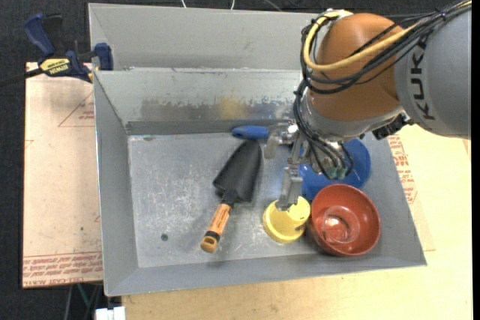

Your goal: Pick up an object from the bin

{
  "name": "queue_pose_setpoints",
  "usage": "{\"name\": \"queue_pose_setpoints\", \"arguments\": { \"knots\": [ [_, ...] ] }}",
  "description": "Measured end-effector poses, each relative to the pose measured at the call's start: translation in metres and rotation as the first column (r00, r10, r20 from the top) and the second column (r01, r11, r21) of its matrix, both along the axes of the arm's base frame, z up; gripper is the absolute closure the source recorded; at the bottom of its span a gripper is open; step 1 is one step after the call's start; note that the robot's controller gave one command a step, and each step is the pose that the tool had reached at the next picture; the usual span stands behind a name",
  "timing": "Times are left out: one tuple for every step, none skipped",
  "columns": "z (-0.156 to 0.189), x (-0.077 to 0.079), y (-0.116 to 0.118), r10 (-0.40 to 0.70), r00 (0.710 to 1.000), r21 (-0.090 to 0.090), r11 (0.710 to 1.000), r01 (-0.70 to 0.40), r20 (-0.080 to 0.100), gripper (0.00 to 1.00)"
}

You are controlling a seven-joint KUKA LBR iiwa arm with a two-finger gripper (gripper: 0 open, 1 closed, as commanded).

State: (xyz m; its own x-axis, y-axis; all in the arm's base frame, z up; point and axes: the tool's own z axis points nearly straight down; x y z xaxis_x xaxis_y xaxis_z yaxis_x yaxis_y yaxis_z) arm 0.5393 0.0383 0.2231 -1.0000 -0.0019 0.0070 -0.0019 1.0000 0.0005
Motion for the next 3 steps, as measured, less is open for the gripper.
{"name": "queue_pose_setpoints", "arguments": {
  "knots": [
    [0.005, 0.001, 0.0, -0.002, 1.0, 0.0, 1.0, 0.002, 0.008, 0.0],
    [-0.073, 0.031, 0.028, 0.259, 0.966, 0.001, 0.966, -0.259, 0.009, 0.0],
    [-0.063, 0.079, 0.06, 0.384, 0.923, 0.0, 0.923, -0.384, 0.014, 0.0]
  ]
}}
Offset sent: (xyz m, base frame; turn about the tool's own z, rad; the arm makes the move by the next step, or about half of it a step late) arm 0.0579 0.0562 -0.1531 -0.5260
